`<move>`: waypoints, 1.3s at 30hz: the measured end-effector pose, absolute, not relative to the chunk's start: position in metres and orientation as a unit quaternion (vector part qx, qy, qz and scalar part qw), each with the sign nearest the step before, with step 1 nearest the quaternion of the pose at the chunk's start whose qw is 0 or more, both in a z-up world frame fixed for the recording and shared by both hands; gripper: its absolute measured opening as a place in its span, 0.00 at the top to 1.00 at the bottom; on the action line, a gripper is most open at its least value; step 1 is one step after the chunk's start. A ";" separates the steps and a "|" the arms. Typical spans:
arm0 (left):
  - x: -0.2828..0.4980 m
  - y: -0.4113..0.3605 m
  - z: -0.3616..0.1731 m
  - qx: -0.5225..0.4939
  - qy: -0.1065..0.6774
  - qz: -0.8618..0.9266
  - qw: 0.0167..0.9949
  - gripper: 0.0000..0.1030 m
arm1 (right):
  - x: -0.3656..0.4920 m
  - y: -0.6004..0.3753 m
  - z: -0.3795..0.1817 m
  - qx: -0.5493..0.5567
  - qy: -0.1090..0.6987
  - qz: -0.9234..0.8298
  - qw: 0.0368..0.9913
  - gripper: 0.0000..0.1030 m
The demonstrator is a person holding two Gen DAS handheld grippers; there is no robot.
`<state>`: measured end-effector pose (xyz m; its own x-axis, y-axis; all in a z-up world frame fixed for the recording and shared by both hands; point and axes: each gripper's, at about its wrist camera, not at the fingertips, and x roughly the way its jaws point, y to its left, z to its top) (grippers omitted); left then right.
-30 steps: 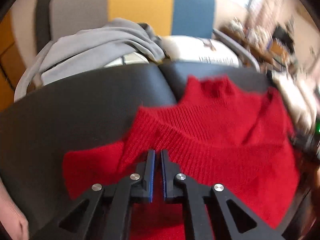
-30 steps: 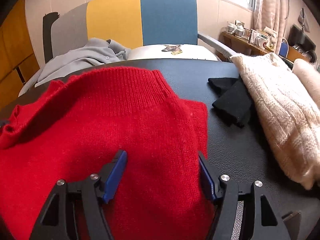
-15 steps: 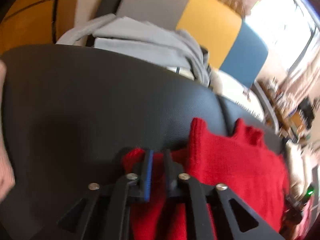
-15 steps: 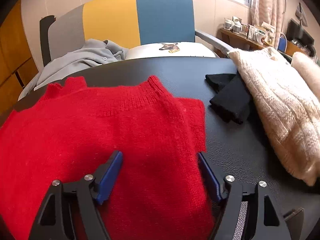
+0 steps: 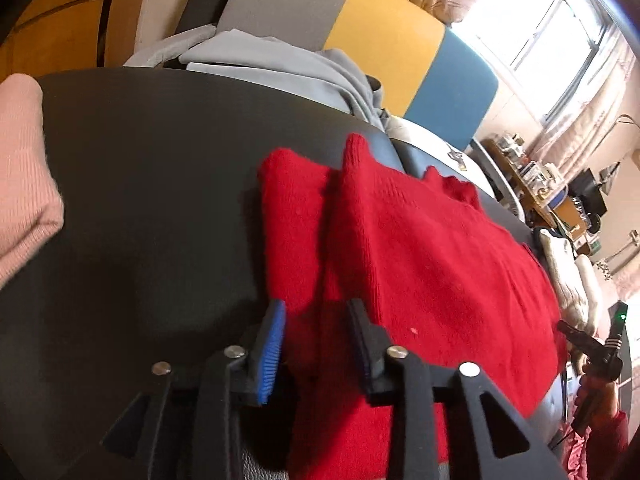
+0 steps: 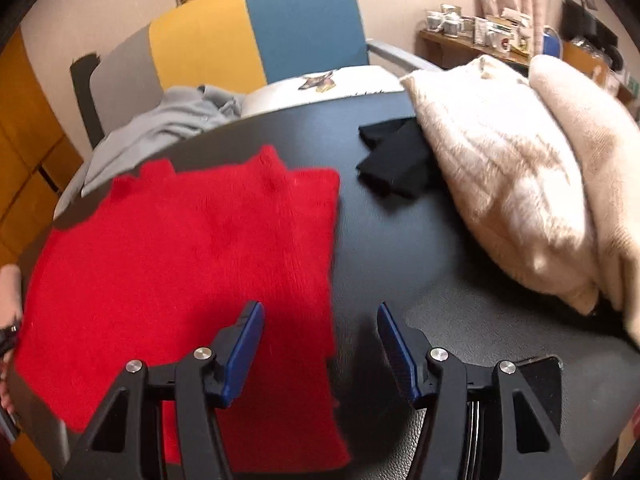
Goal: Fold clothes
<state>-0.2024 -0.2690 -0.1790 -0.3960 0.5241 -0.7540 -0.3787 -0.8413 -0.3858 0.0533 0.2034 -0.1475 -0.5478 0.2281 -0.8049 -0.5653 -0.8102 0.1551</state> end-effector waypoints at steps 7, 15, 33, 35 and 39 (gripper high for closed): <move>-0.200 -0.295 -0.170 -0.450 -0.142 0.843 0.258 0.68 | 0.045 0.205 -0.154 -0.423 0.227 0.849 0.220 0.47; -0.187 -0.275 -0.169 -0.468 -0.060 0.818 0.330 0.68 | 0.059 0.183 -0.154 -0.431 0.212 0.857 0.185 0.48; -0.153 -0.300 -0.167 -0.509 0.034 0.807 0.297 0.97 | 0.082 0.178 -0.128 -0.451 0.210 0.845 0.195 0.95; -0.137 -0.305 -0.183 -0.524 0.041 0.799 0.292 0.98 | 0.089 0.169 -0.146 -0.473 0.216 0.834 0.187 0.95; -0.113 -0.325 -0.177 -0.516 0.029 0.799 0.308 0.98 | 0.105 0.156 -0.154 -0.478 0.210 0.837 0.163 0.90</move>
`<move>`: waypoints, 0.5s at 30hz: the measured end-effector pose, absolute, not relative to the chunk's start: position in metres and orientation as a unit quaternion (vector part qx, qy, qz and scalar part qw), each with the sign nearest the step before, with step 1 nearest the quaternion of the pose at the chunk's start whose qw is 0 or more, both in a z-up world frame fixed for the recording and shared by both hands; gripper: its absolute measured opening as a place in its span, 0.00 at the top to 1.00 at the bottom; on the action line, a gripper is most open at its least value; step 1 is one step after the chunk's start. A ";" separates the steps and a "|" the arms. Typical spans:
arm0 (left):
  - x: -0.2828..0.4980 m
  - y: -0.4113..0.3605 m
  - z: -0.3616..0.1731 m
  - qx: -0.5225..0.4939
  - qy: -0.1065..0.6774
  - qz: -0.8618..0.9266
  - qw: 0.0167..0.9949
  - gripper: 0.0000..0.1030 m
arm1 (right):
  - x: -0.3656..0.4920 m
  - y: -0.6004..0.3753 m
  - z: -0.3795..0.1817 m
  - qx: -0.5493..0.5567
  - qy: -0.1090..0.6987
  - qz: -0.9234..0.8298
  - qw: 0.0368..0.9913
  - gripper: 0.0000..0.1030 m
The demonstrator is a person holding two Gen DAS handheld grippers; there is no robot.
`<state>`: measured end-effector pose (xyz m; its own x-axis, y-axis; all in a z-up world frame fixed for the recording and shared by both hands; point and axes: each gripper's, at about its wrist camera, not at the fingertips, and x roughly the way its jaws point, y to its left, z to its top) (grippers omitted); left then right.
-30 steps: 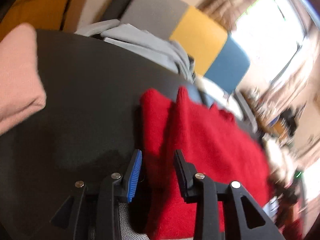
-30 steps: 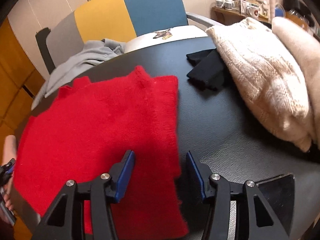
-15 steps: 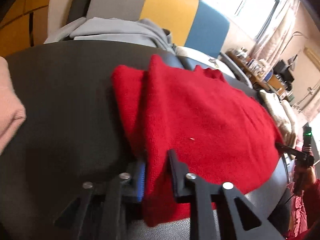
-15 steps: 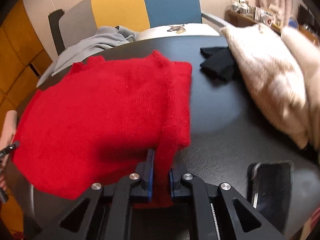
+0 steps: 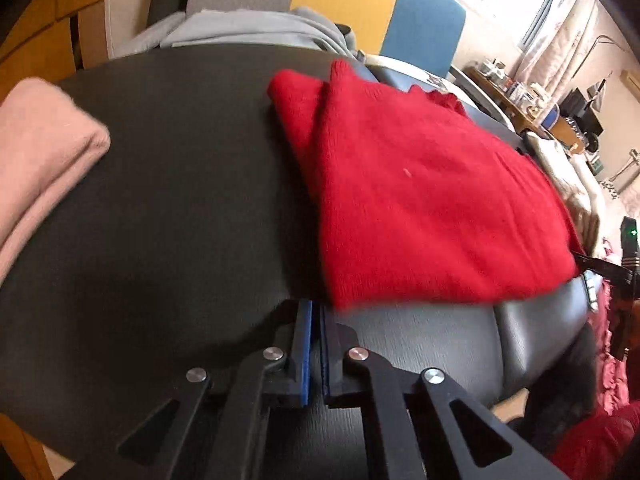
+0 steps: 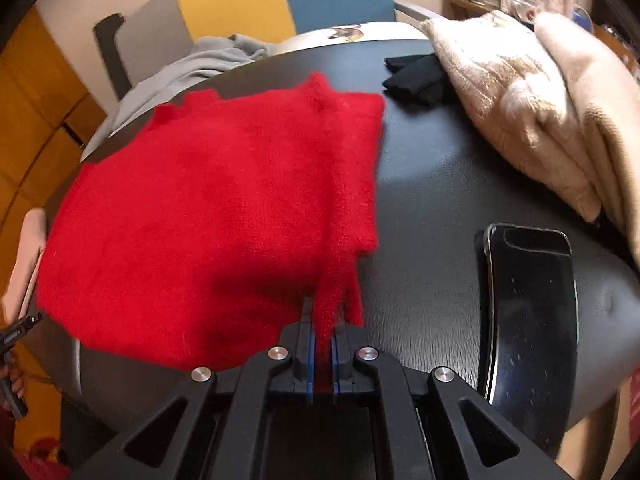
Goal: Fold clothes
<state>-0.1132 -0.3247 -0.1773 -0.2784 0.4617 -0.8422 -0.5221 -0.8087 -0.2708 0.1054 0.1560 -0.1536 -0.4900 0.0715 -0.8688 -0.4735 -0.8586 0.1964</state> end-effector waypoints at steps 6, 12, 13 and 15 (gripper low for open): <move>-0.150 -0.320 -0.126 -0.436 -0.039 0.845 0.308 0.78 | 0.097 0.170 -0.100 -0.403 0.150 0.883 0.189 0.69; -0.217 -0.229 -0.128 -0.459 0.026 0.829 0.318 0.72 | 0.025 0.188 -0.093 -0.408 0.097 0.885 0.201 0.62; -0.226 -0.214 -0.135 -0.470 0.046 0.823 0.315 0.72 | 0.016 0.192 -0.100 -0.417 0.097 0.880 0.205 0.62; -0.244 -0.192 -0.151 -0.486 0.068 0.822 0.289 0.72 | -0.001 0.201 -0.114 -0.434 0.097 0.870 0.212 0.62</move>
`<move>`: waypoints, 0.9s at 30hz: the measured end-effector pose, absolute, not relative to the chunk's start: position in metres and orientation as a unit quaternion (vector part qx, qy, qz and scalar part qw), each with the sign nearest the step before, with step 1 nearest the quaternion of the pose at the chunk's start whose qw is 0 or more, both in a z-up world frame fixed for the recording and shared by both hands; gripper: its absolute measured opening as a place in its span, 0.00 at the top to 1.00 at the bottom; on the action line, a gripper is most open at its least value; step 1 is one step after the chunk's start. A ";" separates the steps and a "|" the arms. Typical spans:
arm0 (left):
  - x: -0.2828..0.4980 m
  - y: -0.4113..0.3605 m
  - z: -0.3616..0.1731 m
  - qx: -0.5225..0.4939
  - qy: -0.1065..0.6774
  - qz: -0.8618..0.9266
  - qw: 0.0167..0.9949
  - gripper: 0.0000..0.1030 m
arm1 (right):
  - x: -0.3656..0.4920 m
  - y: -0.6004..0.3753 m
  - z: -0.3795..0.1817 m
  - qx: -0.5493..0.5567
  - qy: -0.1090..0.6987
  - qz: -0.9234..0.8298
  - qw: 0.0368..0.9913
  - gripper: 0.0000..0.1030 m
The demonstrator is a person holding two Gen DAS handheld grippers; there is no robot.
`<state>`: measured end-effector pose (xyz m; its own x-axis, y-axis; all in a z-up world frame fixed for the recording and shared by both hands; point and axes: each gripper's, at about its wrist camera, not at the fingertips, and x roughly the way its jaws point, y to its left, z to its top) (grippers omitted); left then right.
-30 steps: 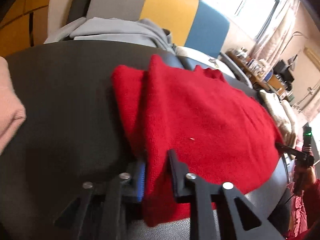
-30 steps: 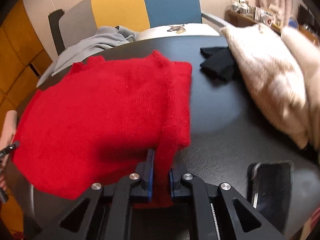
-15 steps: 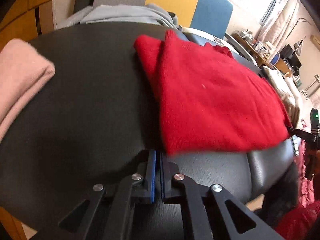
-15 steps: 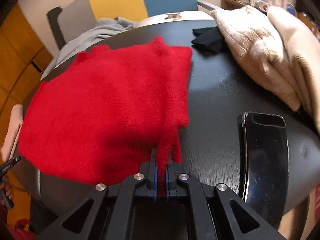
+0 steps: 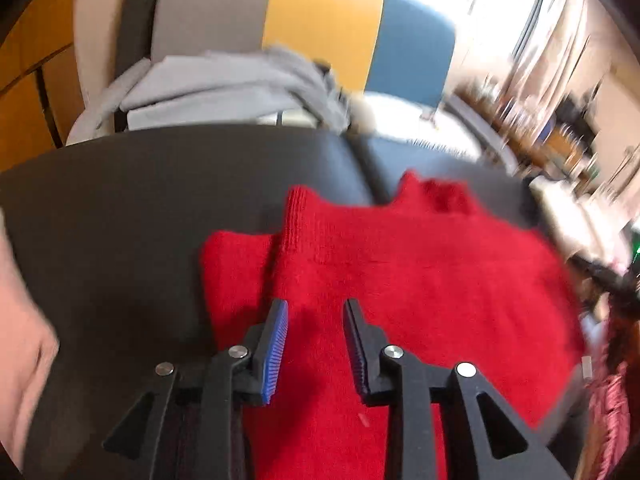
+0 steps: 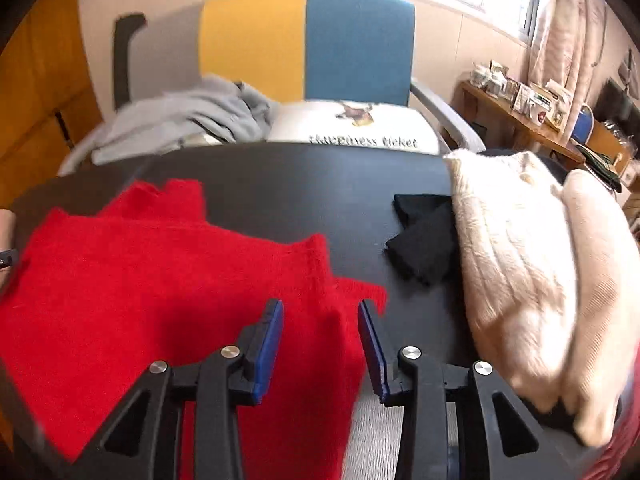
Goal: Fold clothes
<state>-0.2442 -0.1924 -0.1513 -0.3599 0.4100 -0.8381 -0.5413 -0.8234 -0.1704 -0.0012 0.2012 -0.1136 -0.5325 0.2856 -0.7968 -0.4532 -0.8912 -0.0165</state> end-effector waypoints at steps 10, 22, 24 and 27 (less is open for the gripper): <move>-0.270 -0.166 -0.177 -0.491 0.053 0.823 0.280 0.72 | -0.017 0.217 -0.154 -0.466 0.149 0.852 0.186 0.85; -0.260 -0.201 -0.143 -0.413 0.007 0.882 0.228 0.95 | -0.015 0.208 -0.115 -0.405 0.125 0.875 0.234 0.90; -0.262 -0.190 -0.158 -0.416 0.046 0.884 0.209 0.95 | -0.021 0.211 -0.127 -0.405 0.132 0.870 0.248 0.90; -0.256 -0.172 -0.189 -0.415 0.119 0.881 0.194 0.94 | -0.031 0.215 -0.149 -0.419 0.137 0.858 0.262 0.89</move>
